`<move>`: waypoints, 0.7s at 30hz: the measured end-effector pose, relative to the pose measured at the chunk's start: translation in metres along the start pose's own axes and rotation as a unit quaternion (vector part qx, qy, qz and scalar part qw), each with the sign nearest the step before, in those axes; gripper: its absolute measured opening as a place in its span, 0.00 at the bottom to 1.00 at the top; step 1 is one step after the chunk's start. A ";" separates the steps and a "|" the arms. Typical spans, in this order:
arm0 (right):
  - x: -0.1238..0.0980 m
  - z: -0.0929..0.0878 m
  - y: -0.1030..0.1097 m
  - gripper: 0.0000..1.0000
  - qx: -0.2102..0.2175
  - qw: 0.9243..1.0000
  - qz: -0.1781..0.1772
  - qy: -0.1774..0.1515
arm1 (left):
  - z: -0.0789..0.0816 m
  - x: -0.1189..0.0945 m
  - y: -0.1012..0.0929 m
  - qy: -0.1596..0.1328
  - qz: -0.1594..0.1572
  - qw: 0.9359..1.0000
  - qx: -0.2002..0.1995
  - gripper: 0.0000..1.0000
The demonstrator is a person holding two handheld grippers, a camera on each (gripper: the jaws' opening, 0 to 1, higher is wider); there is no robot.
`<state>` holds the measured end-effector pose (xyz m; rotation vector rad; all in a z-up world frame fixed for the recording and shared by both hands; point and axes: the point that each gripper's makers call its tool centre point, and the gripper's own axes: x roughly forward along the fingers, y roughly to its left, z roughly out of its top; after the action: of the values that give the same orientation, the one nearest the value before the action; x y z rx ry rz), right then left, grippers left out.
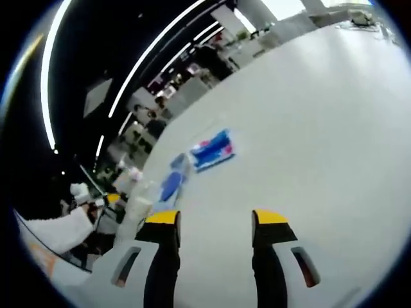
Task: Arrange the tabletop items into an orderly group along one side of the table until the central work area is clear of visible clutter.
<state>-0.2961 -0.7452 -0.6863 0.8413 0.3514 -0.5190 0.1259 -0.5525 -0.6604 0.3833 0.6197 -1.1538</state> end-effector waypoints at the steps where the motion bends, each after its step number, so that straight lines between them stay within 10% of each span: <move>1: 0.000 0.001 0.001 0.44 -0.026 1.000 0.000 0.007 | -0.003 0.000 -0.002 0.002 -0.001 1.000 -0.001 0.75; 11: 0.009 -0.004 0.017 0.49 -0.169 0.984 0.009 0.049 | -0.031 0.013 -0.021 0.044 -0.022 0.998 0.024 0.73; 21: 0.008 -0.003 0.011 0.50 -0.167 0.985 -0.002 0.052 | -0.030 0.026 -0.031 0.052 -0.040 0.998 0.020 0.70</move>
<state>-0.2841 -0.7390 -0.6854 0.5427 0.5196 -0.4052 0.0963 -0.5657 -0.6988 0.4584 0.7087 -1.2309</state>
